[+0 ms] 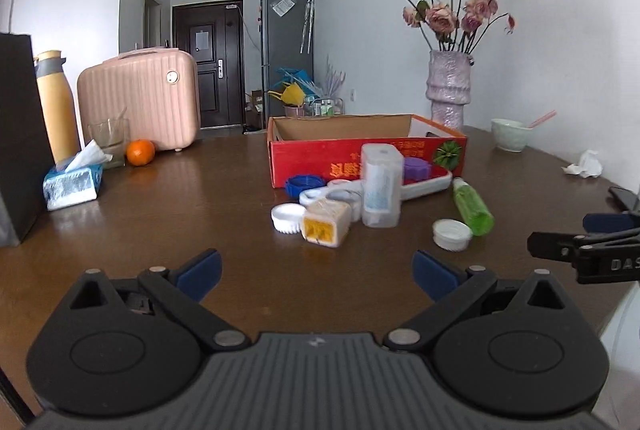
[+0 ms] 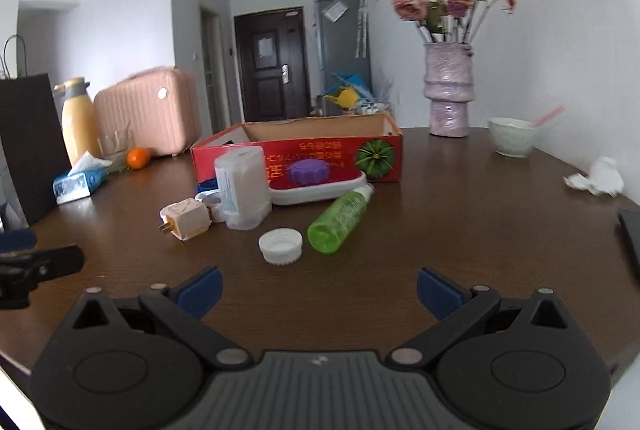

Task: Organize rigid objects
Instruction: 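Grasp the white power adapter with the left tool while the right tool grasps a white bottle cap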

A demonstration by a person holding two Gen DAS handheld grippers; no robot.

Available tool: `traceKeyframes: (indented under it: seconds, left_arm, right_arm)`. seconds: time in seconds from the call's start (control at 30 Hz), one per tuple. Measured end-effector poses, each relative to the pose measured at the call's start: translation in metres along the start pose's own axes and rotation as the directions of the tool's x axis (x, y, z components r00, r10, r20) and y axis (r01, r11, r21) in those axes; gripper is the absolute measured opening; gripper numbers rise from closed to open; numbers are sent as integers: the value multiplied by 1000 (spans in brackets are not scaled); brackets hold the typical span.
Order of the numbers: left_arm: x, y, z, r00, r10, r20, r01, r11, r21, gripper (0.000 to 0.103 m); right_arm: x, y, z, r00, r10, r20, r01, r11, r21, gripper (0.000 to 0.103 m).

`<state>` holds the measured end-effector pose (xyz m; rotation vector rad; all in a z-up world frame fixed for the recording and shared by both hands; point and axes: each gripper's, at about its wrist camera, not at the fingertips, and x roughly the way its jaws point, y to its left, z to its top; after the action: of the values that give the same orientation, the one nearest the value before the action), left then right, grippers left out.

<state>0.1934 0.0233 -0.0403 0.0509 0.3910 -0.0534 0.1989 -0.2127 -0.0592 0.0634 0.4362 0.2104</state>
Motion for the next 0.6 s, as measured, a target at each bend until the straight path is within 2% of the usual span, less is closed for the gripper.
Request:
traceKeyframes:
  seconds: [0.07,0.17,0.23,0.3,0.37,0.47,0.57,0.6]
  left_arm:
    - [17,3,10,1000,1,-16,-1,1000,20,103]
    - [45,11,24,999,-19,-40,20,999,29,103]
    - [66,13,33,996,-48,-77,51,998,32,103]
    - [88,16,39,987,-93,-132,98,995,33,103]
    - [110,14,43,976,-127,-177,137,990,43,103]
    - [137,11,44,965,-140,-220,156,986,58,103]
    - [157,10,42,950,-178,-257,194,980,39,97]
    - [162,10,41,946,-185,-267,200,980,27,90]
  right_arm:
    - [10,4,9,1000,23,4,-23,1000,-13,103]
    - [29,8,20,997,69,-43,-70,997,-14,103]
    - [45,13,24,994,81,-78,-83,996,-33,100]
    - [61,20,25,990,84,-111,-91,994,-57,88]
    - [77,26,26,986,79,-146,-92,992,-81,82]
    - [95,32,27,983,70,-171,-88,991,-102,73]
    - [108,34,29,981,70,-183,-92,989,-113,61]
    - [112,35,29,980,60,-189,-83,989,-120,56]
